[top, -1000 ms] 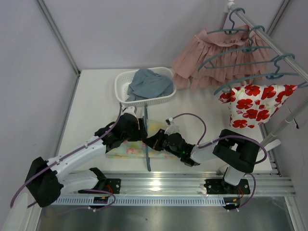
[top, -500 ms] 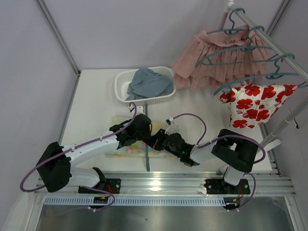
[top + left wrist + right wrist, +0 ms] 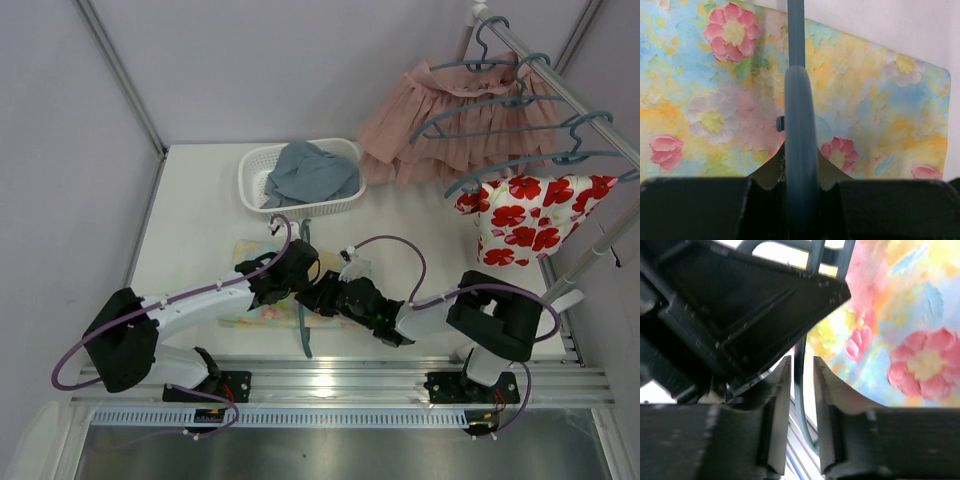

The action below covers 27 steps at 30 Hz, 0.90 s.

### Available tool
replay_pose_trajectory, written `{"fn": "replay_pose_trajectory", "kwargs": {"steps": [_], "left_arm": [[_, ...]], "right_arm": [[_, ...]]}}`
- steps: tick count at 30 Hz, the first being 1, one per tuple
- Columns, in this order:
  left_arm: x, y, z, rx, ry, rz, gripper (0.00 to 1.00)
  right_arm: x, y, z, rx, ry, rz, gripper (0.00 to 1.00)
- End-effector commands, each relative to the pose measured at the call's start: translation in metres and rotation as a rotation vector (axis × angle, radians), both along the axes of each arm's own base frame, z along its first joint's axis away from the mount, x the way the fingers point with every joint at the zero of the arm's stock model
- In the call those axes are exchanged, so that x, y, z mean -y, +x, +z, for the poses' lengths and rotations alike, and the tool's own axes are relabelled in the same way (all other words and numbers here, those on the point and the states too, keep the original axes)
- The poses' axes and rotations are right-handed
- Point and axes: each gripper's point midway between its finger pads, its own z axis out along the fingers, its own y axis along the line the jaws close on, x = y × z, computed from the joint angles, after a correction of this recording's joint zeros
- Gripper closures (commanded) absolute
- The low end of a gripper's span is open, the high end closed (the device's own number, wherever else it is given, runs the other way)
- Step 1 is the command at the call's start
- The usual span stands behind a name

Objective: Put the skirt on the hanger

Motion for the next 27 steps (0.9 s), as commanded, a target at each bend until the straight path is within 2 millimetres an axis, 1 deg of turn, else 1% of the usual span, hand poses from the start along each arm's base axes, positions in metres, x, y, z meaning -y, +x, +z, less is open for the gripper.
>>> {"fn": "replay_pose_trajectory", "kwargs": {"steps": [1,2,3,4,5,6,7,8,9,11,12,14,18,22,27], "left_arm": [[-0.008,0.01,0.007,0.058,0.017,0.036,0.85],[-0.009,0.01,0.009,0.062,0.019,0.036,0.86],[-0.01,0.01,0.009,0.061,0.026,0.032,0.87],[-0.012,0.01,0.009,0.063,0.041,0.021,0.87],[-0.012,0.009,0.009,0.065,0.049,0.013,0.87],[-0.014,0.008,0.009,0.064,0.058,0.007,0.87],[-0.015,0.007,0.01,0.064,0.065,0.0,0.87],[-0.018,0.006,0.008,0.063,0.078,0.003,0.87],[-0.02,0.005,0.008,0.062,0.084,0.004,0.87],[-0.025,0.003,0.009,0.062,0.095,0.001,0.87],[-0.027,0.002,0.009,0.063,0.102,0.002,0.87],[-0.029,0.001,0.012,0.07,0.103,-0.001,0.87],[-0.028,0.0,0.015,0.074,0.116,-0.044,0.87],[-0.029,0.002,0.017,0.082,0.166,-0.107,0.87],[-0.033,0.003,0.021,0.077,0.172,-0.144,0.87]], "right_arm": [[0.0,-0.004,0.018,0.053,-0.051,0.002,0.7],[0.003,-0.006,0.026,0.077,-0.063,0.006,0.69],[0.007,-0.006,0.028,0.082,-0.08,-0.011,0.67],[0.014,-0.009,0.017,0.058,-0.145,-0.016,0.67],[0.019,-0.009,0.024,0.06,-0.151,-0.026,0.67],[0.026,-0.008,0.022,0.055,-0.174,-0.049,0.68],[0.036,-0.01,0.011,0.027,-0.233,-0.061,0.69],[0.042,-0.01,0.009,0.023,-0.254,-0.07,0.71],[0.048,-0.009,0.012,0.03,-0.257,-0.088,0.72],[0.061,-0.012,0.001,0.023,-0.295,-0.102,0.75],[0.065,-0.01,0.0,0.026,-0.306,-0.116,0.75],[0.071,-0.011,-0.008,0.021,-0.337,-0.123,0.78],[0.08,-0.014,-0.029,0.006,-0.404,-0.118,0.82],[0.085,-0.02,-0.054,-0.023,-0.452,-0.105,0.85],[0.092,-0.023,-0.071,-0.049,-0.484,-0.11,0.87]]}}
